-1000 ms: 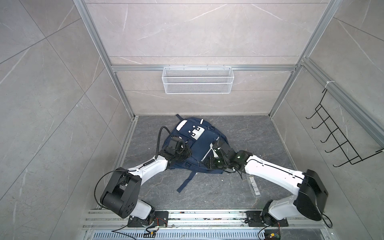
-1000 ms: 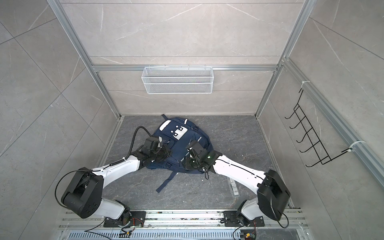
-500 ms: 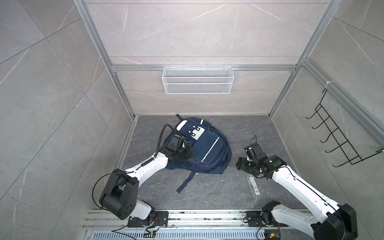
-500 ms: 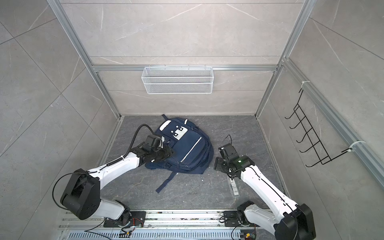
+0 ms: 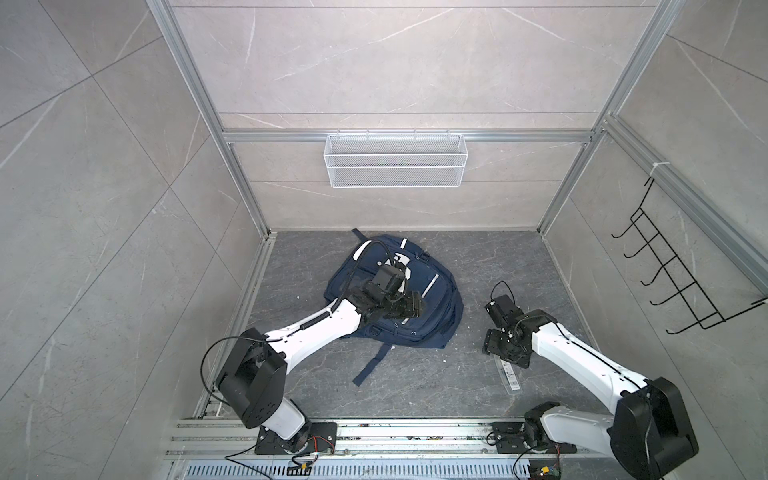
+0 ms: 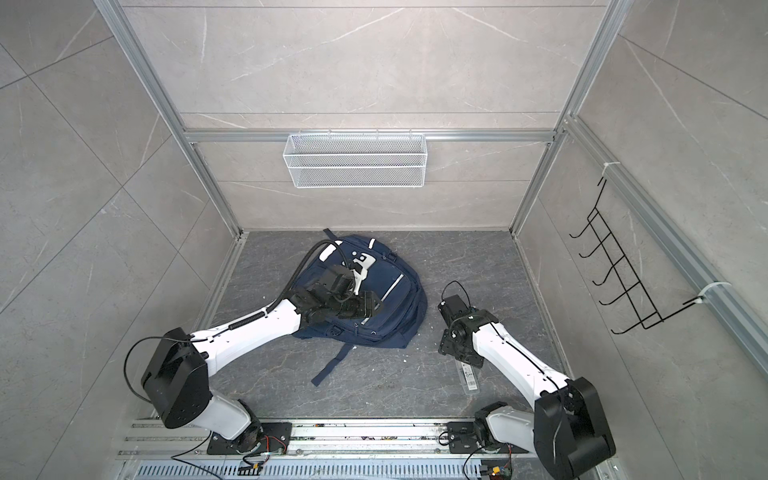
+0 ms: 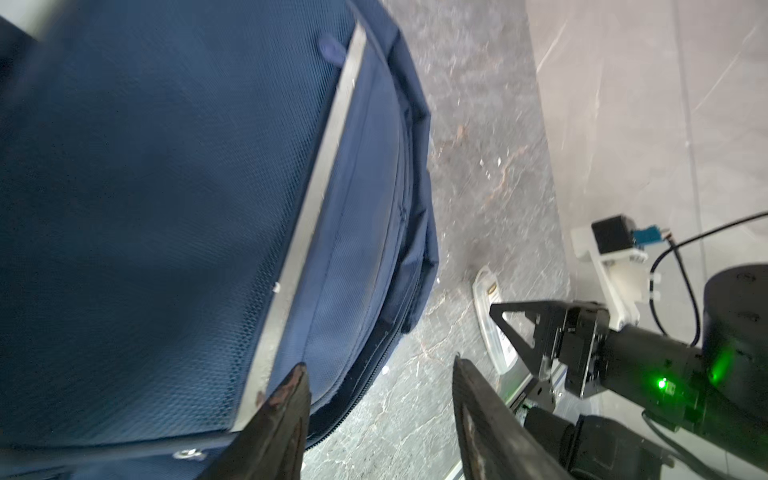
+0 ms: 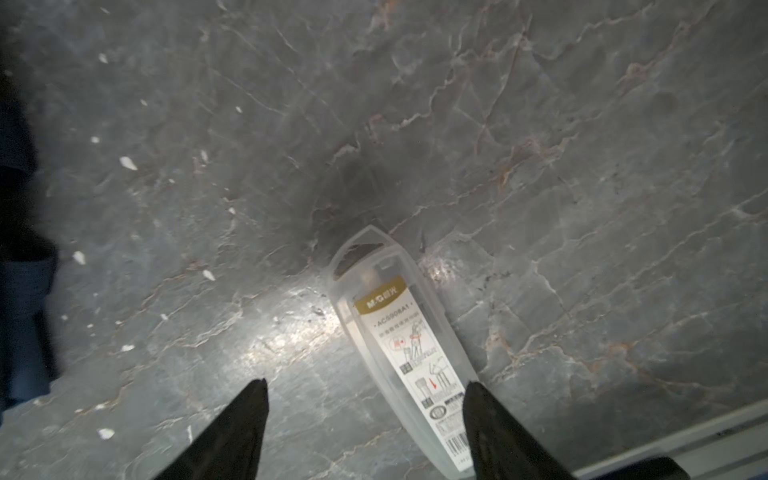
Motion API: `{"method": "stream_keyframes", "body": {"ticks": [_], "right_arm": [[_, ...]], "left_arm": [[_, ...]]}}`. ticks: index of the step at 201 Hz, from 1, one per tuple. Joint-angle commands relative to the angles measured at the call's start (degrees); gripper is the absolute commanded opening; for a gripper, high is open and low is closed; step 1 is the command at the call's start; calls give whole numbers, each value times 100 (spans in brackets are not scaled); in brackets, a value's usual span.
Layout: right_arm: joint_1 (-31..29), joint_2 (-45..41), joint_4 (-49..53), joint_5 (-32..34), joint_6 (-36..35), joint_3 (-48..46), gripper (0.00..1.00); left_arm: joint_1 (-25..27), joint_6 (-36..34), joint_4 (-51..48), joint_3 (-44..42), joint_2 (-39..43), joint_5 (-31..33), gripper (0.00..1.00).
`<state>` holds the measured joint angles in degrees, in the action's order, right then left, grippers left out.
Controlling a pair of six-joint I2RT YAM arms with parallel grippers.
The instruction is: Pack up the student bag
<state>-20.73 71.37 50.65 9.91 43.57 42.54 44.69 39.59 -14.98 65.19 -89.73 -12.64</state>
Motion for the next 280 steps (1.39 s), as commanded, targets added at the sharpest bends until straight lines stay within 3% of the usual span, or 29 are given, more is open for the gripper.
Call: {"method": "stream_keyframes", "body": {"ticks": [1, 63, 97, 124, 153, 197, 237, 280], "right_arm": [[71, 104, -75, 205, 396, -130, 77], [111, 692, -956, -209, 628, -739, 77], [109, 598, -888, -244, 549, -686, 76], [8, 627, -1181, -755, 419, -744, 68], [-524, 724, -1321, -898, 516, -648, 55], [-1192, 1122, -1694, -957, 912, -313, 49], [-1521, 1493, -2044, -1116, 1211, 51, 55], [-1522, 934, -1738, -937, 1076, -13, 65]], "left_arm": [[112, -110, 226, 93, -86, -187, 57], [171, -83, 395, -85, -93, -271, 57], [165, -108, 366, -109, -96, -247, 57], [169, -42, 426, -114, -162, -280, 57], [180, 4, 385, -20, -254, -317, 56], [240, -2, 196, 70, -376, -316, 56], [482, -168, -169, 277, -564, -213, 56], [754, -298, -490, 637, -904, -133, 56]]}}
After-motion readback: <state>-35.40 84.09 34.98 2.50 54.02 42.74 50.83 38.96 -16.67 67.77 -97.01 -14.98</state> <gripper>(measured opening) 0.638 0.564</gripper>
